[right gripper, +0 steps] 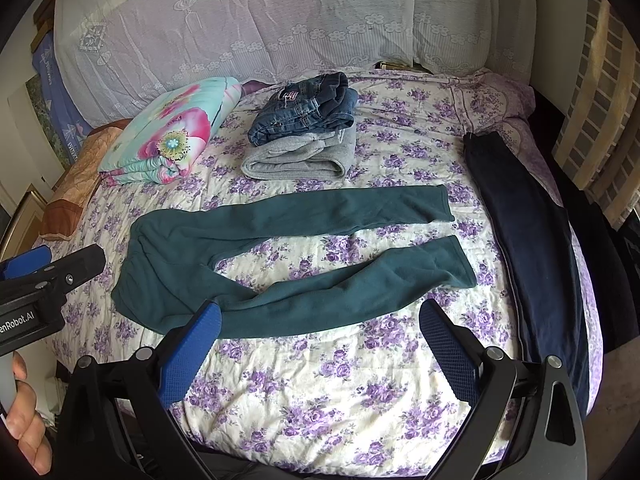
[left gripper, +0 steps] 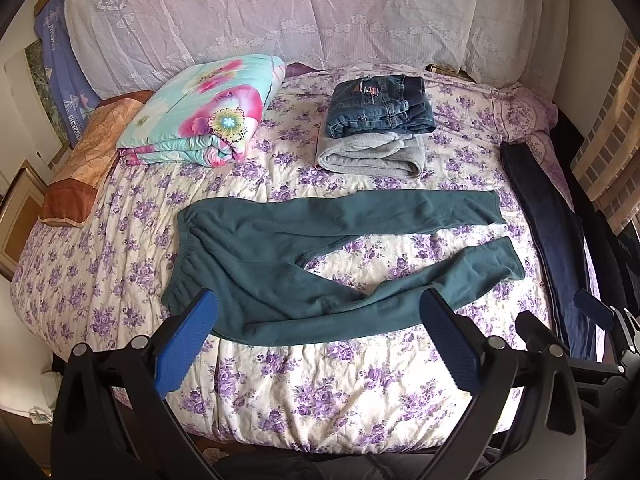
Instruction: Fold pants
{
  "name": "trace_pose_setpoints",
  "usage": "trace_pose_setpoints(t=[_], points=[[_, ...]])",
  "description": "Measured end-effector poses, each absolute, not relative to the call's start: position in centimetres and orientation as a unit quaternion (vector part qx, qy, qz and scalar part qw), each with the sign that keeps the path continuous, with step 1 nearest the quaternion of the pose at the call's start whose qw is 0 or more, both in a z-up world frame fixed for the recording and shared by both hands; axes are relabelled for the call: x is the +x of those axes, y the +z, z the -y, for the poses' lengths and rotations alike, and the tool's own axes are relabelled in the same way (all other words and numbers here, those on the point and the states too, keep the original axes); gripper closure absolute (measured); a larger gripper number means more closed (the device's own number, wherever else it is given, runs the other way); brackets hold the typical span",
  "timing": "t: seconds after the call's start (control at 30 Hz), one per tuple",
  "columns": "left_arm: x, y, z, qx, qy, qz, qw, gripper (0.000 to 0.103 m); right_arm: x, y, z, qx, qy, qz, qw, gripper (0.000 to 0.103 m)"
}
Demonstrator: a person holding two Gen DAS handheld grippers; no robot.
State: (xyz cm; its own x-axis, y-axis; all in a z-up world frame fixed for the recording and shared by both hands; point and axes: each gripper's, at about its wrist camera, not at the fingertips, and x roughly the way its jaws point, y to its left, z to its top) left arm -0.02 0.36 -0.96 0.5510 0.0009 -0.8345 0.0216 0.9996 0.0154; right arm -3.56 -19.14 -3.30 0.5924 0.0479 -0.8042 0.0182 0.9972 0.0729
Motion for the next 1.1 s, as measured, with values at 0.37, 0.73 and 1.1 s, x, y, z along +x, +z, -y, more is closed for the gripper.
trace_pose_setpoints(t=[0.37, 0.73, 1.1], points=[[0.0, -0.33, -0.29, 0.013, -0.004, -0.473, 0.881, 0.005, -3.56, -3.32, 19.28, 0.037, 0.007, -0.452, 0.891, 0.004], [0.01, -0.35, -0.16, 0.014, -0.003, -0.473, 0.881, 0.005, -3.53, -3.39, 19.36, 0.037, 0.008, -0.452, 0.891, 0.004], [0.01, -0.4, -0.02, 0.014, -0.002, -0.474, 0.88, 0.005, -3.01, -3.07, 19.31, 0.037, 0.009, -0.454, 0.89, 0.004]])
